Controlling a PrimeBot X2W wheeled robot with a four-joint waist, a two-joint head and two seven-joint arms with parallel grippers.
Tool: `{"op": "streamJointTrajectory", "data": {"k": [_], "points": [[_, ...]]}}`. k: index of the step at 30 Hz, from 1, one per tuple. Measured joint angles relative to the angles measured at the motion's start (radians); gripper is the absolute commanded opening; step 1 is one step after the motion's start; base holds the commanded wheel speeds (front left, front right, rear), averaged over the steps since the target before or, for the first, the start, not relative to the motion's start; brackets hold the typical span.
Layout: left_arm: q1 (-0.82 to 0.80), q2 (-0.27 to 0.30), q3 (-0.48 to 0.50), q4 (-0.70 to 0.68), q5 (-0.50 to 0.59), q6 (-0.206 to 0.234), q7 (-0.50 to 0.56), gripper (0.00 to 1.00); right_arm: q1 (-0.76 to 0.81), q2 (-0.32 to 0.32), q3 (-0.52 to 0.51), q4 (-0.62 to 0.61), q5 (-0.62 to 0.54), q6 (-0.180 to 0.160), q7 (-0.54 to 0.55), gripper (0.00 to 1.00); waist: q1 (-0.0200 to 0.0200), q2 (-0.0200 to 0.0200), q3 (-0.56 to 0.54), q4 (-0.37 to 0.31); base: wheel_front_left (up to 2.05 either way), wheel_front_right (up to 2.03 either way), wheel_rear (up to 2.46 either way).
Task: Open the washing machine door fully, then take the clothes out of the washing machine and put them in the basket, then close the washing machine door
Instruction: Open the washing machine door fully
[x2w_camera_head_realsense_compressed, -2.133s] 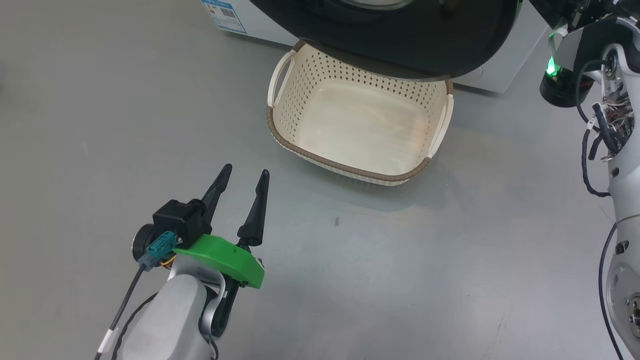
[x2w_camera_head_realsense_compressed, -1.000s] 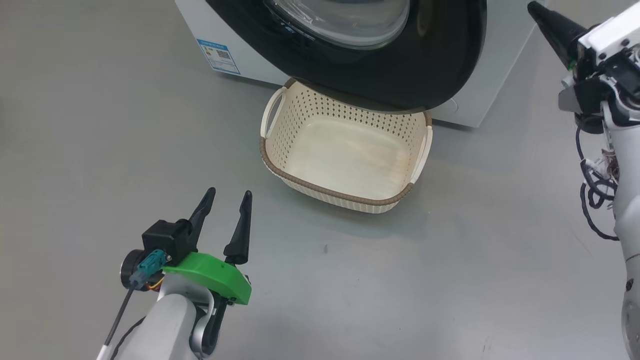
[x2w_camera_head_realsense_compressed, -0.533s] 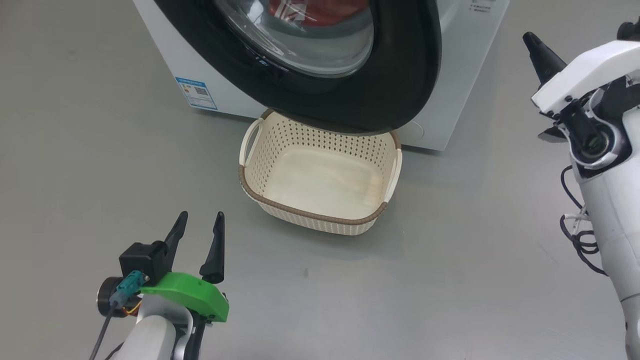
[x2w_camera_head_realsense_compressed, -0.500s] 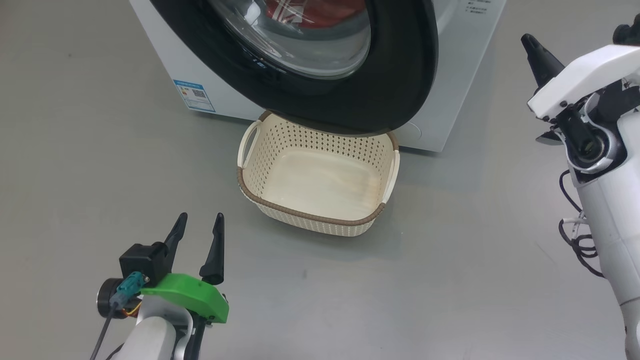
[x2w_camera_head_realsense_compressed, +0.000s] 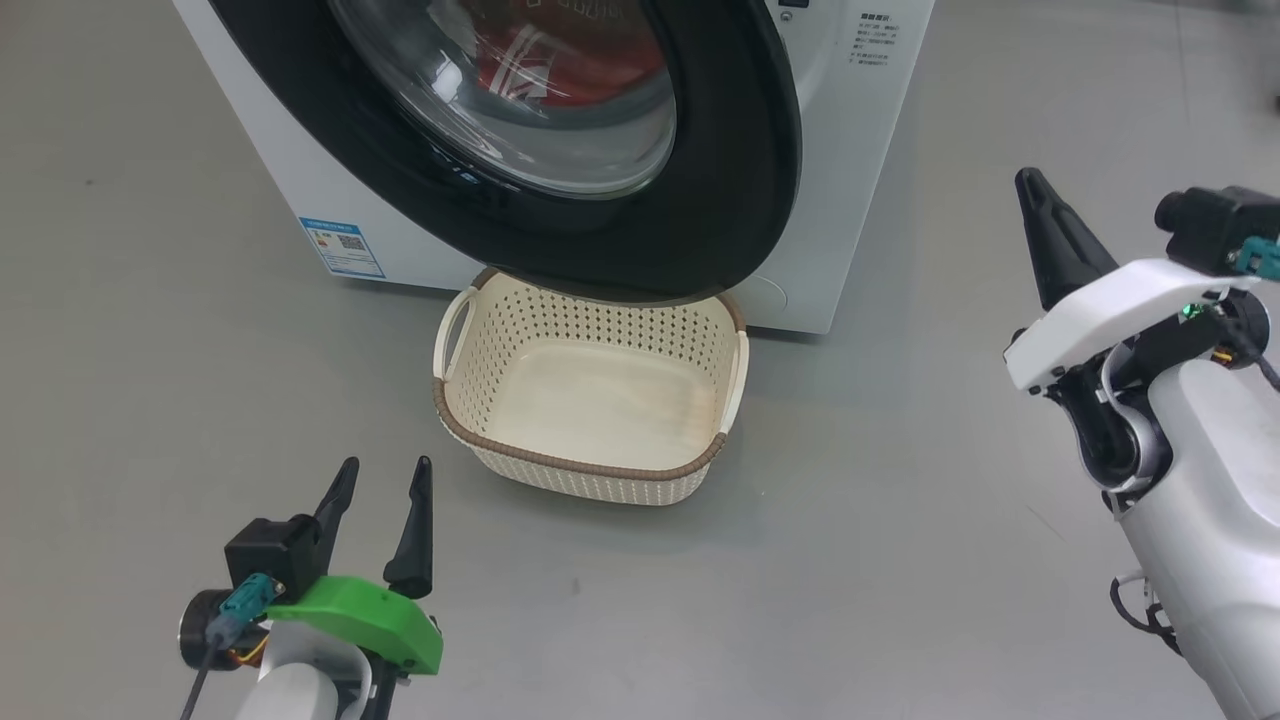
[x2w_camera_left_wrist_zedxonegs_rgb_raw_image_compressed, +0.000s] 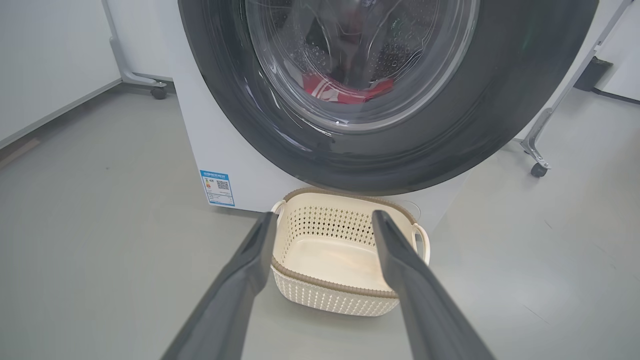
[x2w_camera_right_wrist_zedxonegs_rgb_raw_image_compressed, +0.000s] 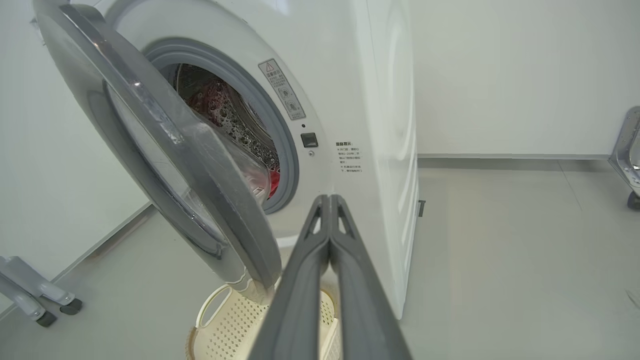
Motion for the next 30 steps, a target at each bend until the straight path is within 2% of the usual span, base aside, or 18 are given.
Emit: {"op": "streamJointTrajectory", "data": {"k": [1,2,3,9,13,18,24,30], "points": [[0.002,0.001,0.0,0.0,0.001,-0.003,0.0,1.0,0.013,0.0,0.001,-0.002,-0.009,0.0,-0.016,0.0,0.0,0.0,-0.002,-0.004,0.0,0.0,0.0],[0.003,0.001,0.0,0.0,0.004,-0.003,0.0,1.0,0.027,0.0,-0.002,-0.004,-0.012,-0.001,-0.037,0.32,0.0,0.0,-0.005,-0.007,0.0,0.0,0.0],[0.004,0.001,0.0,0.0,0.007,-0.004,0.0,1.0,0.041,0.0,-0.004,-0.004,-0.022,-0.004,-0.059,1.0,0.0,0.0,-0.007,-0.009,0.0,0.0,0.0],[0.018,0.001,0.015,-0.006,0.015,-0.004,0.0,1.0,0.123,0.001,0.006,-0.008,-0.089,-0.058,-0.147,1.0,0.0,0.0,-0.023,-0.022,0.0,0.0,0.0],[0.024,0.001,0.02,-0.011,0.019,-0.011,0.0,1.0,0.169,0.009,-0.009,-0.02,-0.1,-0.105,-0.155,1.0,0.0,0.0,-0.028,-0.029,0.0,0.0,0.0],[0.025,0.001,0.032,-0.027,0.024,-0.012,0.0,1.0,0.215,0.015,-0.029,-0.039,-0.108,-0.146,-0.164,1.0,0.0,0.0,-0.027,-0.036,0.0,0.0,0.0],[0.025,0.0,0.042,-0.045,0.043,-0.012,0.0,1.0,0.266,0.026,-0.056,-0.073,-0.115,-0.178,-0.164,1.0,0.0,0.0,-0.024,-0.04,0.0,0.0,0.0],[0.026,-0.001,0.074,-0.068,0.051,-0.012,0.0,1.0,0.313,0.043,-0.075,-0.104,-0.123,-0.188,-0.165,1.0,0.0,0.0,-0.02,-0.045,0.0,0.0,0.0]]}}
